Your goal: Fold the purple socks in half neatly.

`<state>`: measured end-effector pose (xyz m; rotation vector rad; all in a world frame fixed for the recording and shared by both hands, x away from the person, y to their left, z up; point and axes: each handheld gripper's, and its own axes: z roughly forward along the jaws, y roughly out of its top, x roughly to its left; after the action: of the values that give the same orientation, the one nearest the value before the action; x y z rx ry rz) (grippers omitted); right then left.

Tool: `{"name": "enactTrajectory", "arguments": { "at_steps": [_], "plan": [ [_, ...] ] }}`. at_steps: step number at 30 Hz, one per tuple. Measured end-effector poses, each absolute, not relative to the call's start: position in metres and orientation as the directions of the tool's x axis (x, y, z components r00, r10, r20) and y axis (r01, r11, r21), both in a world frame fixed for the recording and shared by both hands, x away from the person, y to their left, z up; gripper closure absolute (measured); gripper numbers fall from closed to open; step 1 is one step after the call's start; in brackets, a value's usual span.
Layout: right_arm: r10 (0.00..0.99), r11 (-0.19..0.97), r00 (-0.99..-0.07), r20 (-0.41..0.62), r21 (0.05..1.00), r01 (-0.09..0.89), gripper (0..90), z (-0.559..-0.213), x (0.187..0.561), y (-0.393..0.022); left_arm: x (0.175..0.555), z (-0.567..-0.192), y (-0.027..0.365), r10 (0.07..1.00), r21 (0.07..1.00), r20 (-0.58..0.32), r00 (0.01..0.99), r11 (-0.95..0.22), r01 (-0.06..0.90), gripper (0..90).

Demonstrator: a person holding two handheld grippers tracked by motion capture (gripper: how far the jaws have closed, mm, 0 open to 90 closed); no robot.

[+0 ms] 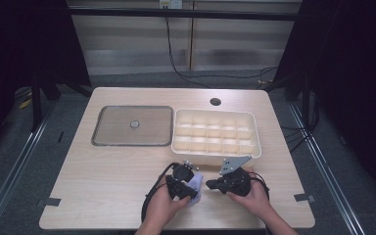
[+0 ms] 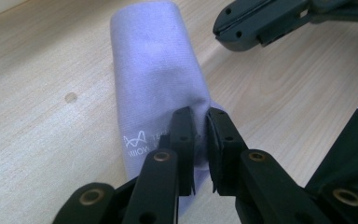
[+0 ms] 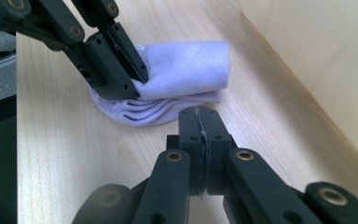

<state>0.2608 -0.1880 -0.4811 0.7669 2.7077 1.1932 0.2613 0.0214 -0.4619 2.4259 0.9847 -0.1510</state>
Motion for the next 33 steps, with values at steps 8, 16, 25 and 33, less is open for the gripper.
{"name": "enactTrajectory", "arguments": {
  "at_steps": [8, 16, 25, 33],
  "plan": [
    [0.476, 0.565, -0.872, 0.118, 0.718, 0.406, 89.7, -0.476, 0.263, -0.185, 0.261, -0.464, 0.022, 0.624, 0.423, -0.287, 0.727, -0.598, 0.681, 82.1],
    [0.476, 0.55, -0.871, 0.117, 0.733, 0.399, 90.0, -0.466, 0.271, -0.178, 0.261, -0.465, 0.023, 0.627, 0.425, -0.293, 0.722, -0.591, 0.686, 82.2],
    [0.45, 0.56, -0.886, 0.11, 0.738, 0.376, 90.0, -0.463, 0.276, -0.156, 0.261, -0.465, 0.025, 0.624, 0.427, -0.296, 0.723, -0.591, 0.685, 82.2],
    [0.444, 0.611, -0.892, 0.086, 0.7, 0.371, 90.0, -0.478, 0.281, -0.142, 0.26, -0.467, 0.025, 0.629, 0.434, -0.3, 0.717, -0.579, 0.69, 82.8]
  ]
}}
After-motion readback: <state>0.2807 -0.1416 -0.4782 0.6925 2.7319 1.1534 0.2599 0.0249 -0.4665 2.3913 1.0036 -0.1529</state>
